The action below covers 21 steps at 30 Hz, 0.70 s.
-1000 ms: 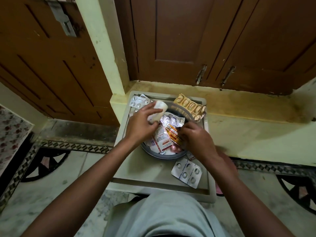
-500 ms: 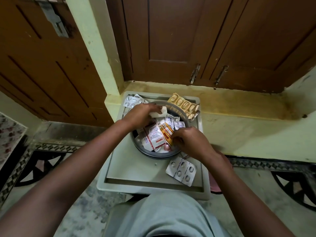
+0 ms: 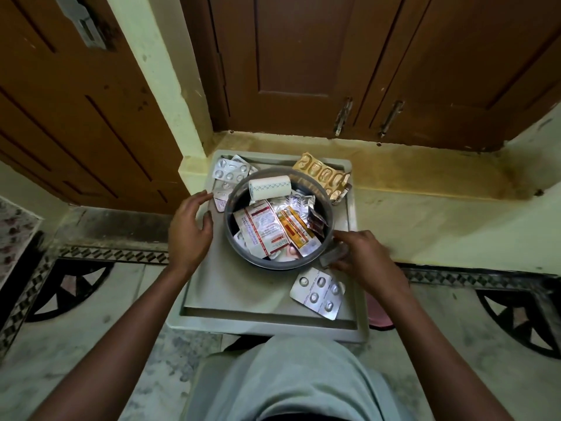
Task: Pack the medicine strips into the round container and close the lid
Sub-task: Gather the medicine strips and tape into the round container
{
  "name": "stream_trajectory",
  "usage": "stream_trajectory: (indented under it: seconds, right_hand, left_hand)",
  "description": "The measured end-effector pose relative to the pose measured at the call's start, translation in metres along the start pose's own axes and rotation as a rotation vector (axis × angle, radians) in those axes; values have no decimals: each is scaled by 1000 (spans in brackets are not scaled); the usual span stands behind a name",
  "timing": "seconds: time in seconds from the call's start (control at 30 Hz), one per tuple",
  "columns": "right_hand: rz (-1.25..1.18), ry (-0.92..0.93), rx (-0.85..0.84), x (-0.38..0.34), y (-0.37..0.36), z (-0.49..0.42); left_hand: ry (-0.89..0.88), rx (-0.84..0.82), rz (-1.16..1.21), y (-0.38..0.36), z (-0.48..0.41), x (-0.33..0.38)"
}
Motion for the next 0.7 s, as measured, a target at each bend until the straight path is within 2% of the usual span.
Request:
stream_trajectory:
  seconds: [0.13, 0.3, 0.43, 0.53, 0.7]
  right_hand:
    - [67, 35, -34, 5, -5, -3]
    - [-46, -6, -93, 13, 13, -2]
    - [-296, -64, 110, 11, 47, -1]
    - [-388, -41, 176, -9, 54, -4]
    - [-270, 75, 219, -51, 45, -21]
  left_hand:
    - [30, -83, -82, -11, 0, -12]
    - [-48, -289, -263, -34, -19, -11]
    - [-154, -534, -428, -60, -28, -13]
    - [-237, -532, -539, -59, -30, -10]
    - [-402, -565, -801, -56, -25, 6]
Point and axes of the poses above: each hand's wrist, its own z-axis away from the middle knuckle, its own y-axis out of the back of the hand, x = y × z, the point moved 9 cm from there along -z, towards the middle knuckle, and after that the axes turned 2 degrees about -y, right-handed, at the moved point
